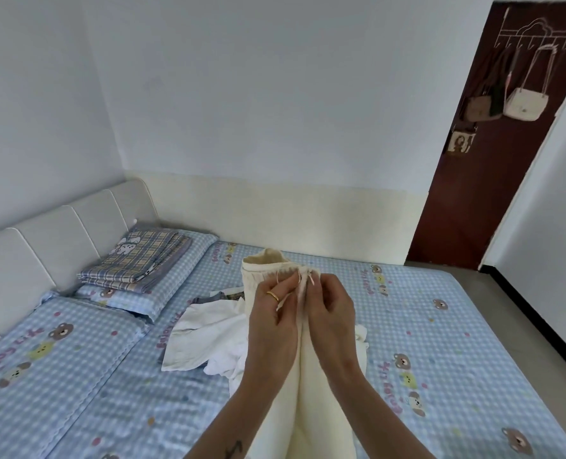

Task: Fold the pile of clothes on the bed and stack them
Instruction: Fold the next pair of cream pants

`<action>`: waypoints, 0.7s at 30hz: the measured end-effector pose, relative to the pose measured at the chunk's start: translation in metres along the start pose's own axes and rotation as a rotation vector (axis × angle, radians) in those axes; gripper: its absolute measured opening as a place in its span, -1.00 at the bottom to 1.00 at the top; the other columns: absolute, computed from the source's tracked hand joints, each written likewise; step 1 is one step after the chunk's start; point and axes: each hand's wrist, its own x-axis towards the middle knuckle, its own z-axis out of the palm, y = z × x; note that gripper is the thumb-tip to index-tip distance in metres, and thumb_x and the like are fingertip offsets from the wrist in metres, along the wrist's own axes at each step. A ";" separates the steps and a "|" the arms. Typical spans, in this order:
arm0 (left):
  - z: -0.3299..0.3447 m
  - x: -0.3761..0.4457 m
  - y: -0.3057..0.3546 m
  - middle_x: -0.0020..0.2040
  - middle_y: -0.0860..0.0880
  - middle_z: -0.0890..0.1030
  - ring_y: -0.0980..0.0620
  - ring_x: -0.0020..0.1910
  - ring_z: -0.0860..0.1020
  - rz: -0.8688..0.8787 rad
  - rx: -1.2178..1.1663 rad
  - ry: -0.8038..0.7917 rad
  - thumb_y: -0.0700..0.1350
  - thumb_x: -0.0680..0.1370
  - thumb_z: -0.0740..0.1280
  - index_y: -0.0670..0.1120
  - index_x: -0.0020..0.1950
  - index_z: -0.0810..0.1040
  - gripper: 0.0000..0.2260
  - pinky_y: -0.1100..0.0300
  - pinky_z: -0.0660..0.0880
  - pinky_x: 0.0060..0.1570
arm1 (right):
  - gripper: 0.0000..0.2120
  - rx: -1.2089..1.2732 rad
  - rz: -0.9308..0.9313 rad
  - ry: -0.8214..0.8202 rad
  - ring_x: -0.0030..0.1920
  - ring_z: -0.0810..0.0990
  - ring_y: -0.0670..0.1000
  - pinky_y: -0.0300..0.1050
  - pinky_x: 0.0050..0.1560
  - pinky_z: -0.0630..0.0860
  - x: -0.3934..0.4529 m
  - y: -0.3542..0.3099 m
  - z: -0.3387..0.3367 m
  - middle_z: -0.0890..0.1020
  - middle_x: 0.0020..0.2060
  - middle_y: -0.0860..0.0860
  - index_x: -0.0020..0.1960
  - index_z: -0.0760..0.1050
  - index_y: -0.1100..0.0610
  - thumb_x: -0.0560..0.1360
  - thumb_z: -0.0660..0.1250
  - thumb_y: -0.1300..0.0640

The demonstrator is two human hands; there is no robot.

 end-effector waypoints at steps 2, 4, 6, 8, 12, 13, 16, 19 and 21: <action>-0.002 0.000 -0.001 0.10 0.08 0.55 0.25 0.09 0.55 0.010 -0.011 -0.095 -0.26 0.55 0.29 -0.06 0.11 0.59 -0.80 0.47 0.44 -0.01 | -0.77 0.008 0.007 -0.054 -0.33 0.54 -0.10 -0.17 -0.33 0.50 -0.005 -0.002 -0.005 0.60 -0.32 -0.05 -0.14 0.50 0.00 0.46 0.34 -0.16; -0.011 0.004 -0.003 0.08 0.06 0.58 0.21 0.06 0.57 0.045 0.021 -0.127 -0.35 0.51 0.31 -0.04 0.08 0.60 -0.74 0.43 0.45 -0.02 | -0.84 -0.007 -0.007 -0.055 -0.30 0.55 0.01 -0.06 -0.28 0.50 -0.004 -0.002 -0.017 0.60 -0.31 0.00 -0.13 0.52 0.04 0.47 0.38 -0.05; -0.031 0.017 -0.006 0.12 0.03 0.52 0.15 0.06 0.52 0.147 0.200 -0.050 -0.35 0.48 0.35 0.05 0.13 0.56 -0.64 0.41 0.41 -0.02 | -0.90 -0.001 -0.007 -0.105 -0.35 0.45 0.04 -0.02 -0.31 0.42 0.002 -0.002 -0.033 0.53 -0.37 0.05 -0.15 0.53 0.11 0.52 0.35 0.12; -0.055 0.036 -0.007 0.26 0.02 0.35 0.12 0.22 0.36 0.263 0.470 -0.073 -0.27 0.44 0.43 0.13 0.21 0.46 -0.55 0.48 0.28 0.12 | -0.89 0.026 0.011 -0.217 -0.34 0.40 0.01 -0.09 -0.32 0.35 0.007 -0.001 -0.051 0.47 -0.37 0.07 -0.16 0.53 0.16 0.53 0.31 0.18; -0.075 0.054 -0.001 0.36 0.19 0.32 0.31 0.34 0.30 0.029 0.459 -0.553 -0.08 0.38 0.51 0.11 0.04 0.57 -0.72 0.21 0.37 0.25 | -0.91 0.042 0.026 -0.365 -0.28 0.45 -0.02 -0.16 -0.28 0.38 0.018 -0.005 -0.085 0.52 -0.30 0.08 -0.11 0.55 0.13 0.55 0.29 0.17; -0.075 0.054 -0.001 0.28 0.18 0.43 0.29 0.24 0.41 0.003 0.478 -0.578 -0.04 0.37 0.52 0.10 0.00 0.58 -0.75 0.15 0.42 0.18 | -0.91 0.043 0.024 -0.384 -0.25 0.48 -0.02 -0.17 -0.25 0.41 0.021 -0.006 -0.091 0.55 -0.26 0.10 -0.09 0.56 0.11 0.55 0.29 0.14; -0.065 0.048 0.005 -0.18 0.04 0.63 0.05 -0.16 0.58 0.009 0.515 -0.481 0.08 0.32 0.53 0.01 -0.20 0.51 -0.74 0.14 0.42 -0.14 | -0.88 0.006 -0.009 -0.405 -0.20 0.52 -0.06 -0.24 -0.18 0.44 0.027 -0.010 -0.108 0.60 -0.21 0.06 -0.06 0.57 0.06 0.54 0.28 0.07; -0.037 0.035 0.016 -0.41 0.06 0.47 0.10 -0.41 0.40 0.075 0.467 -0.315 0.02 0.32 0.55 0.01 -0.29 0.39 -0.68 0.27 0.30 -0.37 | -0.87 -0.066 -0.068 -0.343 -0.17 0.56 -0.10 -0.29 -0.15 0.47 0.040 -0.016 -0.125 0.63 -0.20 -0.03 -0.06 0.57 -0.02 0.57 0.25 0.10; -0.019 0.032 0.030 -0.40 0.08 0.42 0.13 -0.43 0.36 0.109 0.422 -0.245 -0.02 0.33 0.53 0.06 -0.22 0.36 -0.68 0.29 0.30 -0.40 | -0.86 -0.049 -0.090 -0.288 -0.14 0.57 -0.06 -0.19 -0.11 0.47 0.048 -0.023 -0.135 0.63 -0.15 0.05 -0.04 0.57 -0.04 0.58 0.24 0.09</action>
